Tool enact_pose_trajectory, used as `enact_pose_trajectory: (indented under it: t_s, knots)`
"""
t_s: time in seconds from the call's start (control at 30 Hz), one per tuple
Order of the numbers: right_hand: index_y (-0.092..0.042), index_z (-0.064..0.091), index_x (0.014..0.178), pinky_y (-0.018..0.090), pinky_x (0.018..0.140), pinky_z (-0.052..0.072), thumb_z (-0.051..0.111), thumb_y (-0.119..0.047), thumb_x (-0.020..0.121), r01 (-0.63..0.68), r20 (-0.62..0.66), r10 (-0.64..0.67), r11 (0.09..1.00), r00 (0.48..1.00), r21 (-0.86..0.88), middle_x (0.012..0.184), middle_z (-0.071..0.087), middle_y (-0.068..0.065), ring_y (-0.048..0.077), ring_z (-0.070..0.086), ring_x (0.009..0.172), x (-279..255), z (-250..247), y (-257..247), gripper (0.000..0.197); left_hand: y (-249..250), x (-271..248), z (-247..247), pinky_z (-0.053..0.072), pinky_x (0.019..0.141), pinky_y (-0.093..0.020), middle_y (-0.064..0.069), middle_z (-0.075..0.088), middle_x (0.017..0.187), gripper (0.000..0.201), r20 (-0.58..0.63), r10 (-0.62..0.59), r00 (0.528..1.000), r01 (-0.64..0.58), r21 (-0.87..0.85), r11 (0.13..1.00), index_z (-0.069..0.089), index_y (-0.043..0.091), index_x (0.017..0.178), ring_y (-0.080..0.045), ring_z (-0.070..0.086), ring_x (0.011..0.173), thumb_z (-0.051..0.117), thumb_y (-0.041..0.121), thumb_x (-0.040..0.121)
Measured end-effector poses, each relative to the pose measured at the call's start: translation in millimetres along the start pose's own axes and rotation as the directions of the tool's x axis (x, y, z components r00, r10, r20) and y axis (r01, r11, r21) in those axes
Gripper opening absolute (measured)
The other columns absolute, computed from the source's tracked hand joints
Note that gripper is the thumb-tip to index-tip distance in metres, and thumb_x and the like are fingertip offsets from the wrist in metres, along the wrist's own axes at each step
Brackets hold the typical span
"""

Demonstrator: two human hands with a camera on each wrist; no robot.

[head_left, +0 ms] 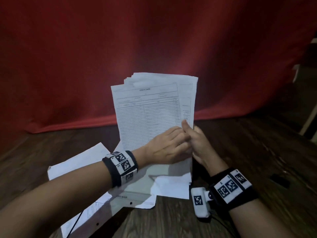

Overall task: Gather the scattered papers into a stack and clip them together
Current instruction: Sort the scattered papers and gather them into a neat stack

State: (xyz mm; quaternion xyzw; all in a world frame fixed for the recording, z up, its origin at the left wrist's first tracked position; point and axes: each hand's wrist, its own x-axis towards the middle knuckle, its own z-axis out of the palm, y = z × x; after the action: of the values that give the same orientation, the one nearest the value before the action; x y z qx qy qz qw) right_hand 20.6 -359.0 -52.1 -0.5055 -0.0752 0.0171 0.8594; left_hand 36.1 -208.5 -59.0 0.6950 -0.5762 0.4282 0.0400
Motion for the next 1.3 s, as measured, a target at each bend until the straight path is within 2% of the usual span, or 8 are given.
enact_pose_trajectory:
  t_s: [0.23,0.33,0.43,0.53,0.73,1.0,1.2,1.3]
  knots:
    - [-0.001,0.065,0.128,0.035,0.084,0.062,0.061,-0.019,0.103,0.041,-0.028,-0.046,0.986,0.999,-0.162,0.117,0.076,0.017,0.031,0.075,0.105,0,-1,2,0.031,-13,-9,-34,0.046,0.103,-0.049,-0.026,0.069,0.112,0.02,-0.138,-0.236,0.962,0.25,0.101,0.963,0.071,0.0,0.101,-0.038,0.063,0.104,0.075,0.017,0.093]
    - [0.004,0.065,0.128,0.036,0.085,0.063,0.061,-0.016,0.102,0.123,-0.122,-0.14,0.983,0.983,-0.137,0.118,0.075,0.019,0.034,0.073,0.109,-1,0,-7,0.033,-44,-18,-69,0.029,0.118,-0.044,-0.021,0.052,0.146,0.053,-0.421,-0.697,0.58,0.785,0.061,0.617,0.057,0.005,0.136,-0.033,0.045,0.138,0.07,0.038,0.096]
    - [0.002,0.068,0.123,0.034,0.085,0.062,0.066,-0.027,0.094,0.238,-0.157,-0.256,0.963,0.954,-0.124,0.114,0.078,0.012,0.028,0.075,0.106,-2,-1,-20,0.04,-66,-22,-94,0.04,0.12,-0.047,-0.006,0.053,0.149,0.07,-0.274,-0.957,0.098,0.824,-0.517,0.233,0.047,0.012,0.148,-0.02,0.051,0.139,0.07,0.05,0.094]
    - [-0.003,0.062,0.133,0.038,0.095,0.059,0.069,-0.036,0.088,0.314,-0.111,-0.333,0.937,0.937,-0.156,0.124,0.074,0.01,0.028,0.071,0.117,-4,-2,-27,0.057,-59,-12,-93,0.057,0.104,-0.048,-0.006,0.069,0.133,0.053,0.025,-0.988,0.155,0.639,-0.765,0.081,0.055,0.009,0.137,-0.02,0.069,0.121,0.071,0.04,0.098]
    - [-0.028,0.061,0.122,0.016,0.077,0.057,0.074,-0.018,0.092,0.331,-0.074,-0.371,0.889,0.926,-0.317,0.1,0.077,-0.025,-0.002,0.073,0.097,-10,-1,-21,0.034,-46,-6,-88,0.06,0.087,-0.032,-0.001,0.074,0.12,0.036,0.027,-0.99,0.141,0.56,-0.826,0.057,0.056,0.015,0.126,-0.012,0.074,0.106,0.073,0.033,0.099]
    - [-0.013,0.076,0.112,0.02,0.072,0.06,0.079,-0.021,0.089,0.237,-0.149,-0.289,0.926,0.945,-0.292,0.098,0.08,-0.005,0.012,0.077,0.096,-7,1,-28,0.025,-42,5,-94,0.059,0.084,-0.027,0.0,0.074,0.112,0.024,0.045,-0.992,0.117,0.513,-0.858,0.021,0.057,0.013,0.115,-0.01,0.073,0.099,0.064,0.034,0.104]
    - [-0.009,0.075,0.118,0.044,0.097,0.059,0.077,-0.025,0.092,0.104,-0.042,-0.128,0.925,0.991,-0.364,0.115,0.079,0.005,0.023,0.075,0.108,-6,-17,-28,0.031,-36,-5,-106,0.052,0.104,-0.023,0.017,0.072,0.132,0.04,0.291,-0.919,0.268,0.692,-0.721,-0.026,0.061,0.03,0.138,-0.001,0.066,0.125,0.036,0.047,0.113]
    - [-0.006,0.075,0.113,0.03,0.083,0.062,0.072,-0.015,0.096,0.145,-0.066,-0.186,0.905,0.98,-0.4,0.104,0.081,0.001,0.018,0.078,0.098,-1,-26,-29,0.019,-35,-29,-116,0.053,0.104,-0.026,0.024,0.071,0.127,0.043,0.418,-0.872,0.253,0.895,-0.444,0.047,0.066,0.04,0.129,0.004,0.065,0.119,0.038,0.063,0.106]
